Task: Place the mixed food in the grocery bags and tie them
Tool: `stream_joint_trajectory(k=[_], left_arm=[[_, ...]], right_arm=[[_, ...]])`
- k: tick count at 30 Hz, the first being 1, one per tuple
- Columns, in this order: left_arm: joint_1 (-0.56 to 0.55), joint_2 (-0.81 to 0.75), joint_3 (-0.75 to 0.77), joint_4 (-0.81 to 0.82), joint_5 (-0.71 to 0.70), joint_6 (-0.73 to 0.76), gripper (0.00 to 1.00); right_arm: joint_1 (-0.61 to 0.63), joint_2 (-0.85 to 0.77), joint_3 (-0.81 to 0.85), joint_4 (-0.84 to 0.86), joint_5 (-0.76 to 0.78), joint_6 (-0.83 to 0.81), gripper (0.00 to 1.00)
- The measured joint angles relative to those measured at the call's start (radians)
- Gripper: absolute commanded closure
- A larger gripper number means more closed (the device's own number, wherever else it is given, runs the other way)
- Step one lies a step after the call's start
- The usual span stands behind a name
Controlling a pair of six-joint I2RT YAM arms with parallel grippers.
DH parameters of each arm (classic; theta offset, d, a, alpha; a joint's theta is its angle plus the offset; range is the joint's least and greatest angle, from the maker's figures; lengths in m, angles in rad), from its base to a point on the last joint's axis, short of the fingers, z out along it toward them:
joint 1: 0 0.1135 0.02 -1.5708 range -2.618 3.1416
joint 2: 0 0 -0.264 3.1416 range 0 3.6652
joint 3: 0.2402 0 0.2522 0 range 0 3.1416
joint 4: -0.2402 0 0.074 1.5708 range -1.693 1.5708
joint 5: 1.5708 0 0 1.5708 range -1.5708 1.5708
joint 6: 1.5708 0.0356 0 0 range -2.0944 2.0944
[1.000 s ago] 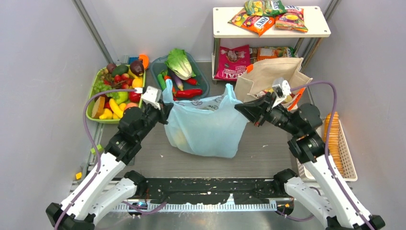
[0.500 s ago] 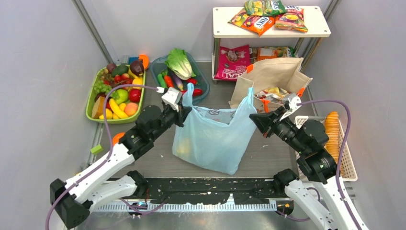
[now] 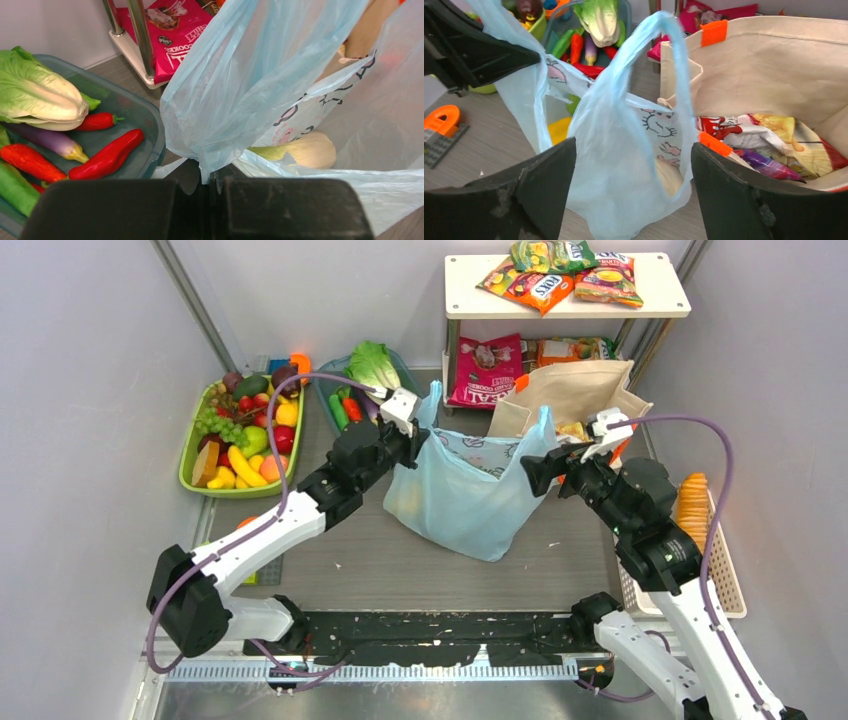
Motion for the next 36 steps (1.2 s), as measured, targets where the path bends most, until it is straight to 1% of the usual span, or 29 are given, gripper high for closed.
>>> stream_joint_trajectory(k=[1, 3, 8, 11, 17, 22, 27, 29, 34, 35, 36], left_arm=[[0.004, 0.015, 0.003, 0.013, 0.000, 0.005, 1.00], [0.015, 0.037, 0.006, 0.029, -0.001, 0.011, 1.00], [0.034, 0.063, 0.006, 0.057, -0.001, 0.014, 1.00], [0.043, 0.067, 0.006, 0.074, 0.000, 0.014, 1.00], [0.048, 0.067, 0.002, 0.104, 0.001, 0.015, 1.00], [0.051, 0.066, -0.021, 0.132, 0.002, 0.015, 1.00], [0.051, 0.066, -0.034, 0.148, 0.002, 0.016, 1.00], [0.053, 0.066, -0.037, 0.156, 0.003, 0.019, 1.00], [0.062, 0.066, -0.041, 0.162, 0.006, 0.024, 1.00], [0.064, 0.066, -0.041, 0.162, 0.008, 0.027, 1.00], [0.065, 0.066, -0.041, 0.162, 0.009, 0.031, 1.00]], right_arm=[[-0.002, 0.008, 0.008, -0.009, -0.007, -0.006, 0.01], [-0.004, 0.018, 0.014, -0.021, -0.026, -0.019, 0.04], [-0.013, 0.014, 0.015, -0.068, -0.070, -0.042, 0.05], [-0.023, -0.013, 0.009, -0.092, -0.108, -0.046, 0.04], [-0.041, -0.073, -0.053, -0.085, -0.142, -0.043, 0.04], [-0.105, -0.017, -0.100, -0.032, -0.178, -0.027, 0.04], [-0.221, 0.073, -0.117, 0.050, -0.241, 0.009, 0.04], [-0.249, 0.093, -0.130, 0.078, -0.265, 0.027, 0.04], [-0.273, 0.158, -0.144, 0.177, -0.377, 0.046, 0.04], [-0.273, 0.170, -0.144, 0.194, -0.401, 0.047, 0.01], [-0.273, 0.185, -0.145, 0.213, -0.432, 0.049, 0.02]])
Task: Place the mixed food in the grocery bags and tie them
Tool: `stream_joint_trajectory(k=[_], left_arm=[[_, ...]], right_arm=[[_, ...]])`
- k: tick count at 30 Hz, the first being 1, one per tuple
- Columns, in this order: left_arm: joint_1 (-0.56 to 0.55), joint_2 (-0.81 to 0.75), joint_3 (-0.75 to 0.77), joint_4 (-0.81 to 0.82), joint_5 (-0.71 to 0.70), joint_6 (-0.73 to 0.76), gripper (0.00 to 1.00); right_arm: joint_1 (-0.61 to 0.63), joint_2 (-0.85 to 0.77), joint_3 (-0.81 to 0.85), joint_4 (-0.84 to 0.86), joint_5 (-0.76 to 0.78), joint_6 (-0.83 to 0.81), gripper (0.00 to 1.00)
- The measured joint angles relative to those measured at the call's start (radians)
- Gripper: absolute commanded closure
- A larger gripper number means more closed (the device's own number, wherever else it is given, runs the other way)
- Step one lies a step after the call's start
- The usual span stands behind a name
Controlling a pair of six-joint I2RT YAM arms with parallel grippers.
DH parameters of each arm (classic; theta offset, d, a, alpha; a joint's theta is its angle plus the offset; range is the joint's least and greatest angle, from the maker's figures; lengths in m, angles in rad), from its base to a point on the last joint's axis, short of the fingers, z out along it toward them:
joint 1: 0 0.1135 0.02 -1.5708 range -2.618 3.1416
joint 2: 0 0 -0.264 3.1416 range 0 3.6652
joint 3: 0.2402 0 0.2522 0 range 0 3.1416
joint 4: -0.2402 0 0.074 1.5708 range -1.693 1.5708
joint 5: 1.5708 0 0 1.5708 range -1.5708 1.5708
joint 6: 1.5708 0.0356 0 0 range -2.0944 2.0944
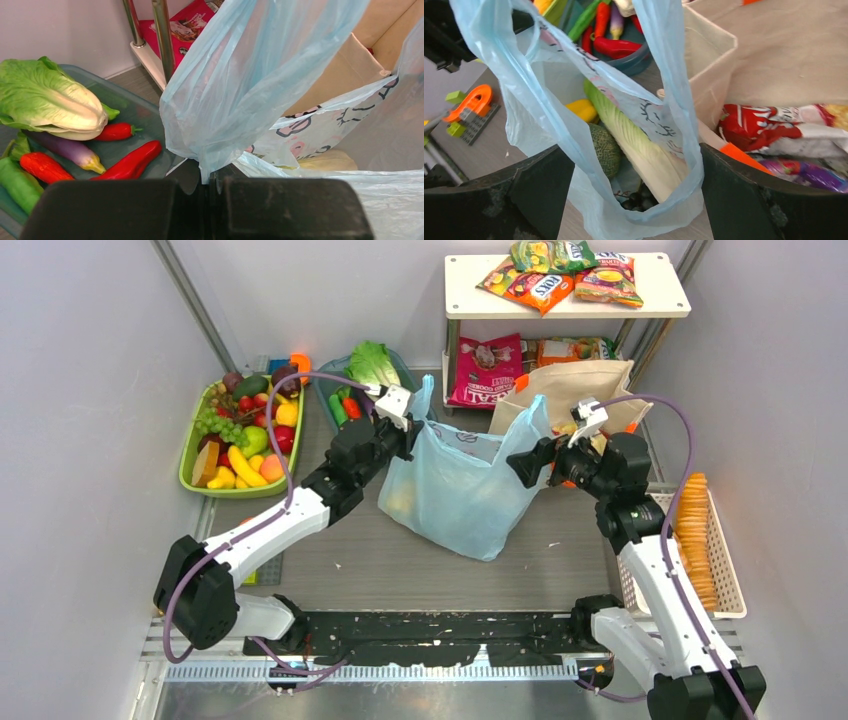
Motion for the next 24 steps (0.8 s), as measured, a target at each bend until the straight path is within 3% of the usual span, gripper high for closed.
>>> stream_joint_trajectory(k=[2, 5, 7, 9, 11, 17, 24], left_arm=[[0.002, 0.000, 0.000, 0.000, 0.003, 0.007, 1.00], [0.010, 0.000, 0.000, 0.000, 0.013, 0.014, 1.00], [0.013, 0.000, 0.000, 0.000, 0.019, 0.019, 1.00], [0.014, 0.000, 0.000, -0.001, 0.029, 0.031, 1.00], [0.014, -0.004, 0.000, -0.003, 0.034, 0.039, 1.00], [0.010, -0.055, -0.028, -0.017, 0.029, 0.042, 1.00], [-0.076, -0.169, -0.067, -0.085, -0.051, 0.182, 1.00]], right_arm=[[0.000, 0.023, -0.004, 0.031, -0.050, 0.005, 0.18], [0.000, 0.036, -0.020, 0.067, -0.107, 0.011, 0.57], [0.000, 0.037, -0.024, 0.073, -0.127, 0.012, 0.77], [0.000, 0.035, -0.024, 0.082, -0.143, 0.018, 0.89], [0.003, 0.030, -0.024, 0.084, -0.151, 0.022, 0.94], [0.054, 0.006, -0.002, 0.053, -0.143, 0.039, 0.95], [0.129, 0.008, 0.148, -0.135, -0.069, 0.088, 0.95]])
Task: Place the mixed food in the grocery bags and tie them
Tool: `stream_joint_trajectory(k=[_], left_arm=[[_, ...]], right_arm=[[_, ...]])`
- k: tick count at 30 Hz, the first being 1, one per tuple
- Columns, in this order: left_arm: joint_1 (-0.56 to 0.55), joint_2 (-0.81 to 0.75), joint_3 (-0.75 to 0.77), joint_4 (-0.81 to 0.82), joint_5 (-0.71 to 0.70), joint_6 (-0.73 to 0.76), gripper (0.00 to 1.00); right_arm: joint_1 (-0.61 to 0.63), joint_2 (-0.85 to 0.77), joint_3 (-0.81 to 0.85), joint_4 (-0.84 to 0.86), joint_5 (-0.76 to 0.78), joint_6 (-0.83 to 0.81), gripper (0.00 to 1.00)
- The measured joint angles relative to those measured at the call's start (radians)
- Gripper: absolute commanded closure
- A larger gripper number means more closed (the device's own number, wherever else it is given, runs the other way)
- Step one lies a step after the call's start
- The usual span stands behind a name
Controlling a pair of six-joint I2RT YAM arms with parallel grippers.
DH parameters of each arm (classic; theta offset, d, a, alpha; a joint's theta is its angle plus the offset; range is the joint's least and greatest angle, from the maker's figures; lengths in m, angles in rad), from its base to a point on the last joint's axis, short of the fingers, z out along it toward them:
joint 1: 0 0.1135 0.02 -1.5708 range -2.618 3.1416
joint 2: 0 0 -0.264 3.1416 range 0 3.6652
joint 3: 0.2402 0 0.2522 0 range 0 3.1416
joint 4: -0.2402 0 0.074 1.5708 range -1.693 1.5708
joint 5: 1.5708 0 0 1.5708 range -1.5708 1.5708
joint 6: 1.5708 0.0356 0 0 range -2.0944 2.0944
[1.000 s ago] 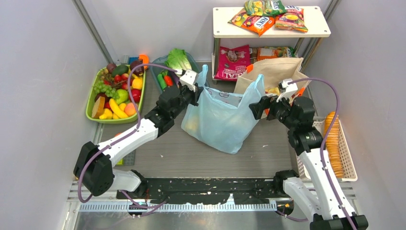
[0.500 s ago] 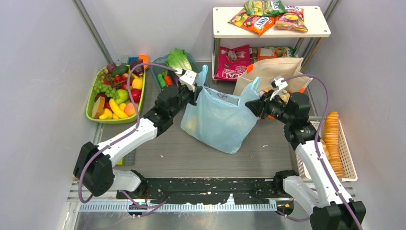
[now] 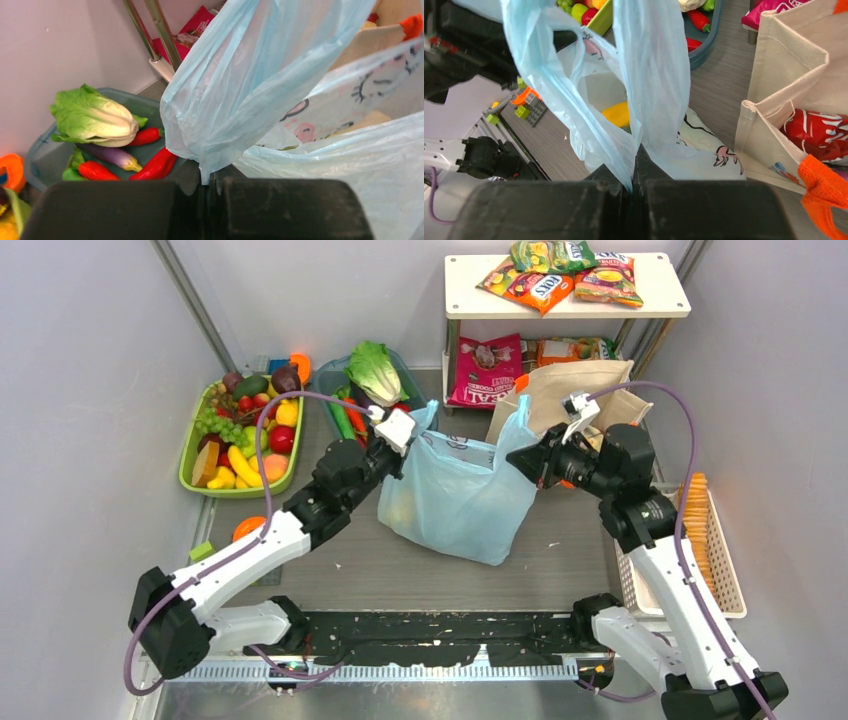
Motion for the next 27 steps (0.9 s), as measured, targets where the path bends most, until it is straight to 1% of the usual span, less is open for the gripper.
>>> stream_joint_trajectory(k=[2, 5, 9, 12, 16, 21, 27], left_arm=[[-0.039, -0.032, -0.006, -0.021, -0.028, 0.079, 1.00], [-0.080, -0.064, -0.011, -0.061, -0.049, 0.183, 1.00], [-0.112, -0.080, -0.005, -0.190, 0.005, 0.330, 1.00], [-0.143, -0.080, -0.005, -0.256, 0.012, 0.404, 1.00], [-0.225, -0.066, 0.031, -0.336, -0.017, 0.504, 1.00], [-0.294, -0.001, 0.120, -0.391, -0.064, 0.584, 1.00], [-0.308, 0.044, 0.158, -0.423, -0.084, 0.598, 1.00]], right_arm=[[0.002, 0.014, 0.048, -0.053, 0.018, 0.017, 0.95], [0.012, 0.030, 0.071, -0.095, 0.034, 0.031, 0.95], [0.059, 0.056, 0.071, -0.147, 0.055, 0.034, 0.95], [0.102, 0.077, 0.071, -0.167, 0.068, 0.034, 0.95], [0.151, 0.089, 0.071, -0.165, 0.086, 0.034, 0.95], [0.207, 0.101, 0.062, -0.138, 0.102, 0.035, 0.95], [0.259, 0.119, 0.047, -0.113, 0.090, 0.034, 0.95]])
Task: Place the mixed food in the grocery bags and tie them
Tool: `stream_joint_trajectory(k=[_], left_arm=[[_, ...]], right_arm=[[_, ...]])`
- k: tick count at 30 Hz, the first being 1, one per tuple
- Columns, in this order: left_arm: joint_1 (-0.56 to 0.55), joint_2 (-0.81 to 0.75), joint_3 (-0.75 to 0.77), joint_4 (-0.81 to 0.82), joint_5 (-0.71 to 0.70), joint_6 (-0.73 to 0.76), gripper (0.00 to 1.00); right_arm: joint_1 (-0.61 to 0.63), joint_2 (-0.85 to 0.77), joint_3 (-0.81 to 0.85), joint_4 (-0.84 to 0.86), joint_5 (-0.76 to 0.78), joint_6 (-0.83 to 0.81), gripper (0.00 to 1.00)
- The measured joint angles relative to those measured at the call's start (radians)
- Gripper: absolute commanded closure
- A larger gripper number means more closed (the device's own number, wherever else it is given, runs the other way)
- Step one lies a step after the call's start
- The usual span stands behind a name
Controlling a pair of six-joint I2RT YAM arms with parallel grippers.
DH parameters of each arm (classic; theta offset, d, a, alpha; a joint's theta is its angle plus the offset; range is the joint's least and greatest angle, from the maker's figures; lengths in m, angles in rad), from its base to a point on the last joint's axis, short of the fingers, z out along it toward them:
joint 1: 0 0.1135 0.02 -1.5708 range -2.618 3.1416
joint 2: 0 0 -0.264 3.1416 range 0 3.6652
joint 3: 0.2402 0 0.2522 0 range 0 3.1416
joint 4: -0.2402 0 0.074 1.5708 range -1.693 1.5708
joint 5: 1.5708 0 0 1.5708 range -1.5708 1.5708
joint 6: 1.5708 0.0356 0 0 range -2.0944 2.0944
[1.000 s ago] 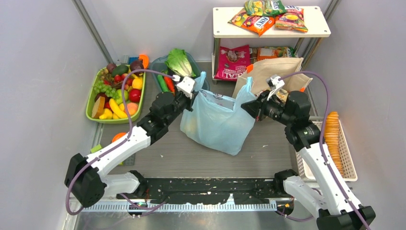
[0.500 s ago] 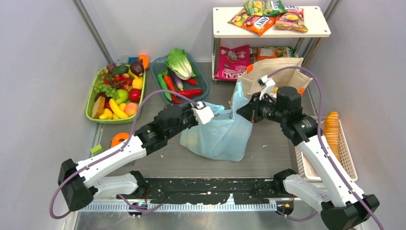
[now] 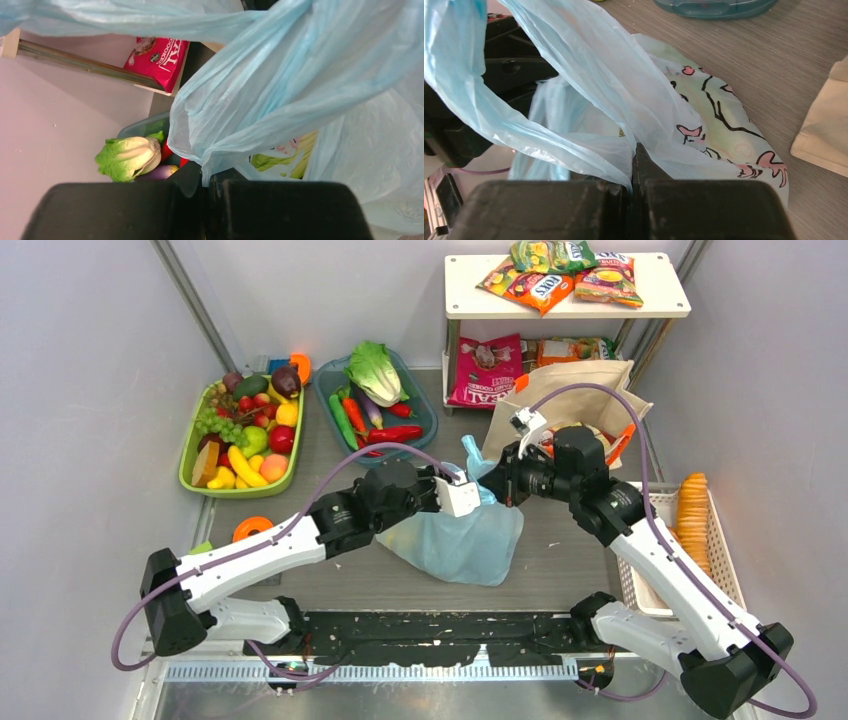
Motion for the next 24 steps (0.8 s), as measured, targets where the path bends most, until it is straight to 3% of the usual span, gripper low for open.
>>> stream_joint_trajectory(k=[8, 10, 13, 16, 24], left_arm=[[0.000, 0.047, 0.032, -0.011, -0.013, -0.007, 1.00], [0.000, 0.049, 0.034, -0.011, -0.012, -0.012, 1.00], [0.000, 0.049, 0.034, -0.011, -0.004, -0.019, 1.00], [-0.001, 0.048, 0.034, -0.011, 0.004, -0.029, 1.00], [-0.010, 0.023, 0.032, -0.011, 0.006, -0.043, 1.00]], right_arm=[[0.013, -0.019, -0.029, 0.034, -0.059, -0.001, 0.95], [0.014, -0.034, -0.042, 0.035, -0.063, -0.003, 0.91], [0.014, -0.060, -0.069, 0.036, -0.051, -0.006, 0.75], [0.014, -0.083, -0.091, 0.034, -0.008, -0.001, 0.66], [0.014, -0.172, -0.136, 0.036, 0.142, 0.026, 0.57]])
